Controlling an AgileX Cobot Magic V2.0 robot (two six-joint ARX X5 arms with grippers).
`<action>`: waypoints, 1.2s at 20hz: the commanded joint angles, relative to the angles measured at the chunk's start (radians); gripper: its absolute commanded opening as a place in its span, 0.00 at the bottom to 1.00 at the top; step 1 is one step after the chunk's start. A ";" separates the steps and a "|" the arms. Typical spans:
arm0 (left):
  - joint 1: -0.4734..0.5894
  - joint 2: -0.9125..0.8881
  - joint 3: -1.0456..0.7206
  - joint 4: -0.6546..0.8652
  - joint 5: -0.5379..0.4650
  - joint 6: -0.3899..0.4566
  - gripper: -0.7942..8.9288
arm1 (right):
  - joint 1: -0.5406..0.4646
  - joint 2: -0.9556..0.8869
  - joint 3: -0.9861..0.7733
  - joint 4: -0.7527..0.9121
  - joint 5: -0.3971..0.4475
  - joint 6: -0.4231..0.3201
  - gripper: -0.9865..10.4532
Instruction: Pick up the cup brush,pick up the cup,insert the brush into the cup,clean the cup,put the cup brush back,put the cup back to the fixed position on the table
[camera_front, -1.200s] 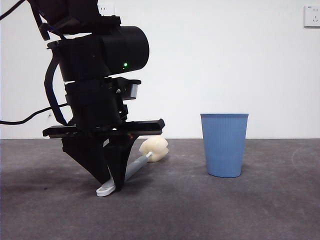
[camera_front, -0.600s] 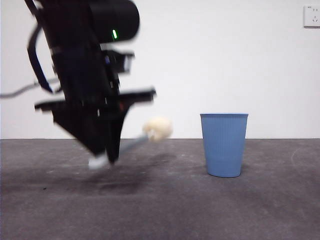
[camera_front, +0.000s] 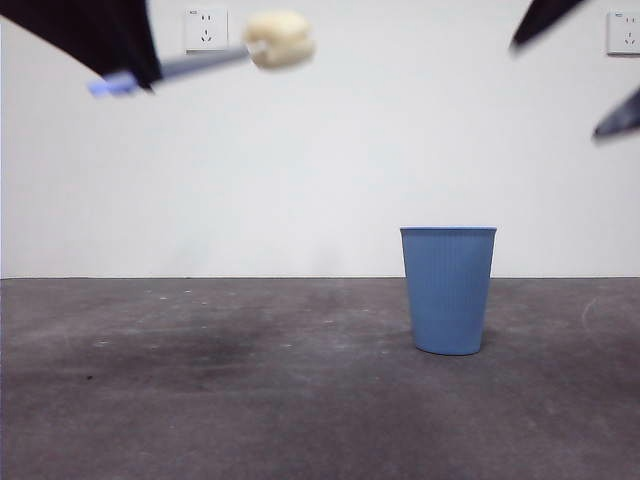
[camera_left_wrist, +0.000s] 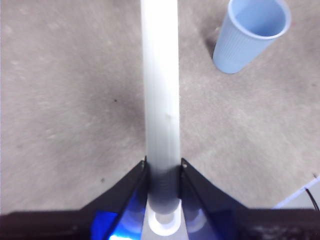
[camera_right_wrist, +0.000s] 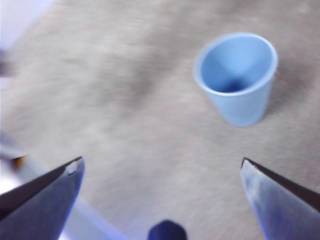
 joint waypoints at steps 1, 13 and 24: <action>0.003 -0.056 -0.005 -0.045 -0.024 0.021 0.07 | 0.065 0.024 -0.107 0.146 0.114 0.087 0.63; 0.002 -0.129 -0.005 -0.151 -0.024 0.046 0.07 | 0.182 0.407 -0.284 0.798 0.398 0.076 0.63; 0.002 -0.129 -0.005 -0.157 -0.022 0.034 0.07 | 0.125 0.706 -0.284 1.245 0.388 -0.007 0.63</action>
